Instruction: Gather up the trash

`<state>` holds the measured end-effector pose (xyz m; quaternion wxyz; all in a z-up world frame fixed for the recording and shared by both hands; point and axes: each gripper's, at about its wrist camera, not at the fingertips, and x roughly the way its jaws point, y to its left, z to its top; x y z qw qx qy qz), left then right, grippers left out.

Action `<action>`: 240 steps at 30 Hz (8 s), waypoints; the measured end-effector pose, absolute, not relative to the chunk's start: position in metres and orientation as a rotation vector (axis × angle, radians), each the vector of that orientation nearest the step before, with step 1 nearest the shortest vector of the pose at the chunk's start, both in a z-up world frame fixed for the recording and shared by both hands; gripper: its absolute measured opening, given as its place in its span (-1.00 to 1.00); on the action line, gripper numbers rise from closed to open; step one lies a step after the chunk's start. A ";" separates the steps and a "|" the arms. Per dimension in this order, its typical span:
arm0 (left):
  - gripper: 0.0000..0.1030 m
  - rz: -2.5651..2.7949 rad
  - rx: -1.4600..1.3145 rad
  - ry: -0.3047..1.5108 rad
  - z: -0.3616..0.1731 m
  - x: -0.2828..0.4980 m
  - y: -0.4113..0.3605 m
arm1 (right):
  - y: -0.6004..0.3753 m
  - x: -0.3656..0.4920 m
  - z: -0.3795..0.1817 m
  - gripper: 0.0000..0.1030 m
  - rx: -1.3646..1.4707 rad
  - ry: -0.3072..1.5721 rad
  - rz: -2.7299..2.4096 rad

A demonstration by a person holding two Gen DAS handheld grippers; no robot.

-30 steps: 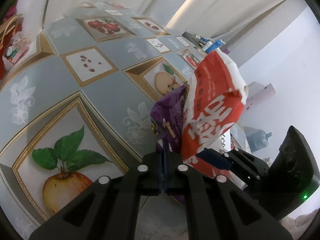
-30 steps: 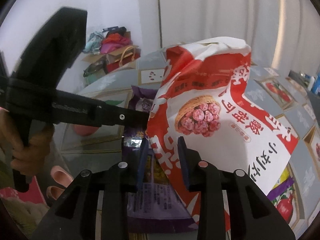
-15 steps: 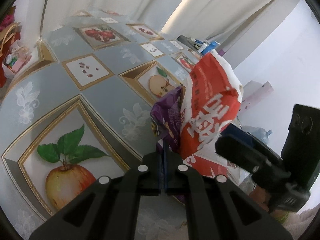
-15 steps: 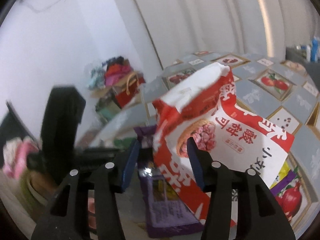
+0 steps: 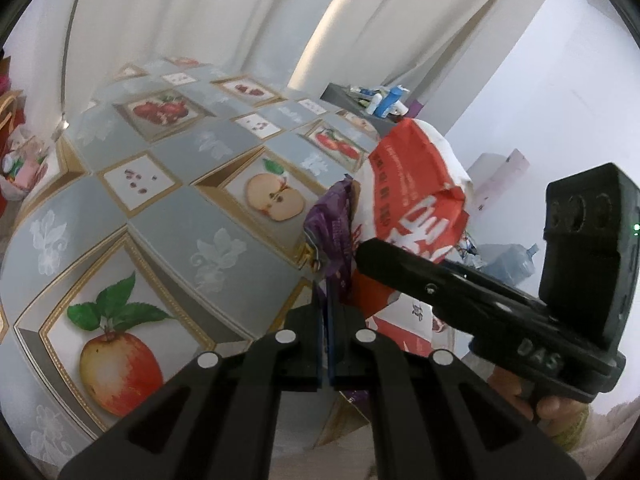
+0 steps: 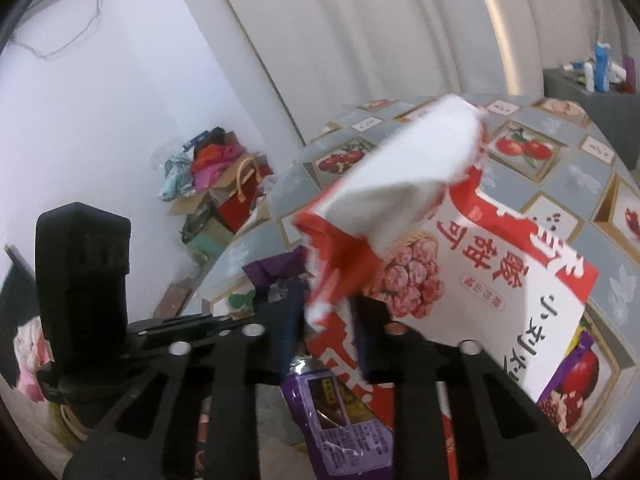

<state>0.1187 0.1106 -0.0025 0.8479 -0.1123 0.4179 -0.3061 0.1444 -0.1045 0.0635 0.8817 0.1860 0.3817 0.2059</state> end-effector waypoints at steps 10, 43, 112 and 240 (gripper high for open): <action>-0.98 -0.703 -0.201 0.762 0.042 0.104 0.087 | -0.153 0.108 0.098 -0.81 0.424 0.667 0.378; -0.97 -1.205 0.411 0.994 0.019 0.107 -0.375 | -0.544 -0.076 -0.001 -0.81 0.935 0.498 -0.437; 0.89 -0.198 0.066 0.682 0.060 -0.002 -0.035 | -0.264 -0.020 0.093 0.84 0.161 0.739 -0.376; 0.89 -0.148 0.174 0.905 0.009 0.008 -0.039 | -0.264 -0.018 0.063 0.84 0.145 0.984 -0.472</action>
